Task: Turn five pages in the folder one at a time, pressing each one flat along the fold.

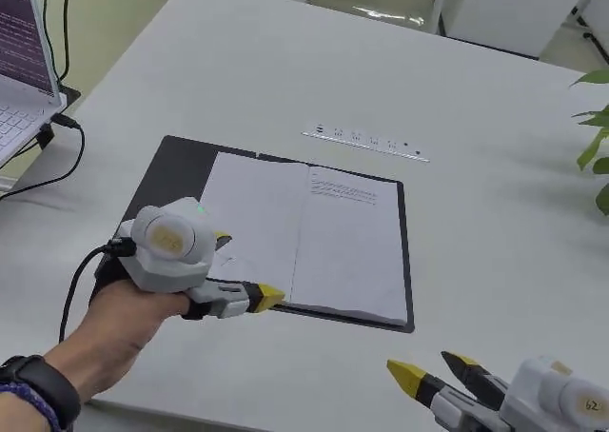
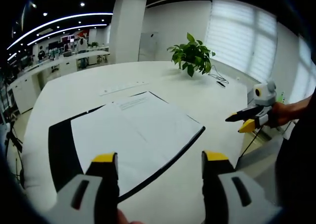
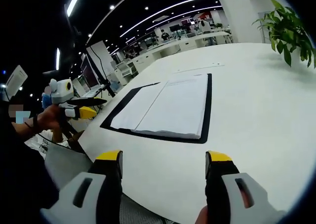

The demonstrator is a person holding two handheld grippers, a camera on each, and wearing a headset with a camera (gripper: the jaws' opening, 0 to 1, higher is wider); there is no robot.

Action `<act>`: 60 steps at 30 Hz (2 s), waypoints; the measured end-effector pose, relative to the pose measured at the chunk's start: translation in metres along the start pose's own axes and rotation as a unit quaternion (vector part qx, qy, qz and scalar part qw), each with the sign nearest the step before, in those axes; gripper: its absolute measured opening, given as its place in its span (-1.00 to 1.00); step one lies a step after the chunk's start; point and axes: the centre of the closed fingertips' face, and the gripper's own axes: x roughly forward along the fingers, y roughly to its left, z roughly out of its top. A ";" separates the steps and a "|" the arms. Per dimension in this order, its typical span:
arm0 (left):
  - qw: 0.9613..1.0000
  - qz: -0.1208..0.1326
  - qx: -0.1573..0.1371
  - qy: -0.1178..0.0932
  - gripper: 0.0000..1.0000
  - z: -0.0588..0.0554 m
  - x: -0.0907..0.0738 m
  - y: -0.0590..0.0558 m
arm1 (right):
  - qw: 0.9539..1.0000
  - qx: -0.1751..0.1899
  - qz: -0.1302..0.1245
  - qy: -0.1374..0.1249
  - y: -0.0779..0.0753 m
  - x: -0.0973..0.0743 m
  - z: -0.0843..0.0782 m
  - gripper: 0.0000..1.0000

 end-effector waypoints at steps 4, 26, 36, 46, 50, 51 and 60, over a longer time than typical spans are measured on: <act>1.000 -0.013 0.006 0.005 0.33 0.002 0.008 -0.009 | 1.000 0.006 0.001 -0.003 -0.002 -0.001 0.000 0.34; 0.996 -0.069 0.048 0.008 0.24 0.019 0.089 -0.066 | 0.999 0.034 -0.001 -0.019 -0.013 -0.007 0.000 0.29; 0.996 -0.066 0.061 0.024 0.17 0.011 0.132 -0.074 | 0.999 0.031 0.011 0.000 -0.016 -0.005 -0.003 0.28; 0.996 -0.047 0.061 0.040 0.15 -0.005 0.157 -0.065 | 0.999 0.021 0.022 0.021 -0.018 -0.007 -0.010 0.29; 0.997 -0.038 0.053 0.040 0.16 -0.007 0.169 -0.063 | 0.999 0.016 0.028 0.027 -0.017 -0.004 -0.009 0.30; 0.997 -0.033 0.052 0.037 0.17 -0.006 0.172 -0.062 | 0.999 0.013 0.029 0.029 -0.016 -0.003 -0.008 0.30; 0.996 -0.013 0.068 0.049 0.19 -0.017 0.192 -0.060 | 0.999 -0.001 0.032 0.031 -0.015 0.003 0.001 0.34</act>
